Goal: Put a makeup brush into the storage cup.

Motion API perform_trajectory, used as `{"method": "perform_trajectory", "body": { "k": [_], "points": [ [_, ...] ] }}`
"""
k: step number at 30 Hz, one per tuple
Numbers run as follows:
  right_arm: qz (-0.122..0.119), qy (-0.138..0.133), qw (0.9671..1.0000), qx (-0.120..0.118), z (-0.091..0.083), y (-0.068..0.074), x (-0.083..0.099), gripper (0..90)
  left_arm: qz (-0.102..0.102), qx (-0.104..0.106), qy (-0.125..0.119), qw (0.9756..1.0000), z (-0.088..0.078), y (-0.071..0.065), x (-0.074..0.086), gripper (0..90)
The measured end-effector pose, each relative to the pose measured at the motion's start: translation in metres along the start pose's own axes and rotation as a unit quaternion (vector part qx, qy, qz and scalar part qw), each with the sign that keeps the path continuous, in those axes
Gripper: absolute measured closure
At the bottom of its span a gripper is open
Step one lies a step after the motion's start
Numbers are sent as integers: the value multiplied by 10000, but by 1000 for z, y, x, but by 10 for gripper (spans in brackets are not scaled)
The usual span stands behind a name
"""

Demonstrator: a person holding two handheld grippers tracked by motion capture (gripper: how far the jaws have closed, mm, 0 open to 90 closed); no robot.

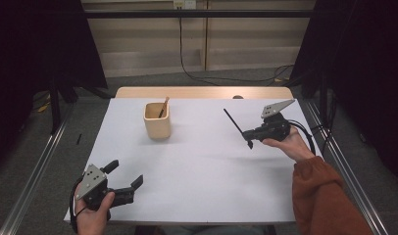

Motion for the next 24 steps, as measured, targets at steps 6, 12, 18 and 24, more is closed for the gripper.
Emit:
{"method": "perform_trajectory", "body": {
  "k": [6,12,18,24],
  "points": [
    [191,-369,9991,47,-4,-3,2,859,31,13,18,10000,1,0,0,30],
    [336,-701,9969,103,-9,-3,-1,859,27,12,1,10000,0,0,0,30],
    [506,-1079,9928,111,-21,-5,-4,859,34,26,-39,10000,-1,0,-1,30],
    [550,-1256,9905,48,-29,-1,-8,859,-6,29,-80,10000,-1,-1,-2,30]
  ]
}}
Point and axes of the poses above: each handheld gripper's, and its own axes: z roughly forward along the jaws, x roughly out of its underside, y roughly to its left, the point moved 6 cm from there along z, roughly forward along the jaws, and after that the axes turned 7 degrees about x, right-handed, at the moved point
